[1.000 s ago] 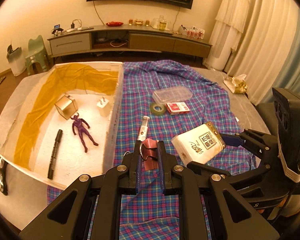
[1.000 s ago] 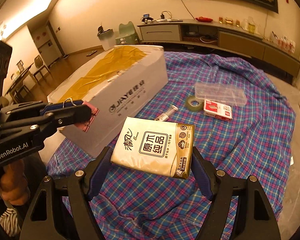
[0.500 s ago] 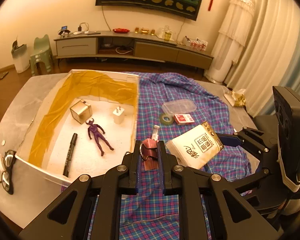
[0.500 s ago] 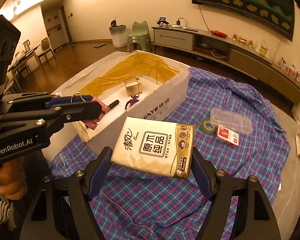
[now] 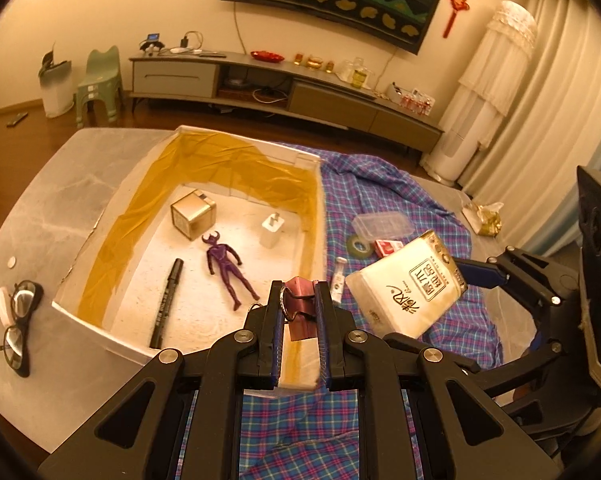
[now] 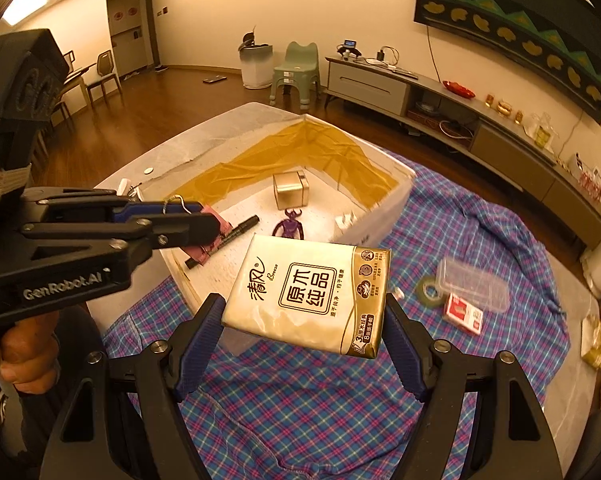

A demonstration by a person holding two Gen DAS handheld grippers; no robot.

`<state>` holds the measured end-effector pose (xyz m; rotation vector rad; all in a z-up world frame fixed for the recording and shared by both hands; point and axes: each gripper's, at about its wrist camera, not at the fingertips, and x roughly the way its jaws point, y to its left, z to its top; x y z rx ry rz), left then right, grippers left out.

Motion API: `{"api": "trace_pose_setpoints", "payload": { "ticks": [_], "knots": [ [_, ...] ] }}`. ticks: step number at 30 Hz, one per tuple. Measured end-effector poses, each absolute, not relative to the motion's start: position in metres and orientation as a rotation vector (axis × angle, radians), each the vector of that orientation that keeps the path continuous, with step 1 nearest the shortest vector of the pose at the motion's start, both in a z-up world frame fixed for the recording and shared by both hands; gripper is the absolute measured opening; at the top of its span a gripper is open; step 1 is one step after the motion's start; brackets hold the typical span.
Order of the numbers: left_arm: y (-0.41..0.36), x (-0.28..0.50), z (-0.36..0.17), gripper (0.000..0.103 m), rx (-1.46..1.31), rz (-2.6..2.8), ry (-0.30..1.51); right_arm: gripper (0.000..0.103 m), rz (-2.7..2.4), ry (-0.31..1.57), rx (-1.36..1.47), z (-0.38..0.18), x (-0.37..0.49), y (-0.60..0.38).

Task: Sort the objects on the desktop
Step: 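Lift and carry the pink clip and tissue pack over the cardboard box with both tools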

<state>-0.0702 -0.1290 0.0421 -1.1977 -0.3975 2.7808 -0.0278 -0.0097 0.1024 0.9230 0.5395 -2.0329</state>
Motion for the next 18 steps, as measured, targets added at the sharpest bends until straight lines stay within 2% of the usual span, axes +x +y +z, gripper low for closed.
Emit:
{"api": "trace_pose_setpoints", "payload": {
  "ticks": [18],
  "knots": [
    [-0.187, -0.08, 0.024, 0.015, -1.255, 2.767, -0.583, 0.077, -1.988, 0.632, 0.902, 0.107, -0.033, -0.064]
  ]
}}
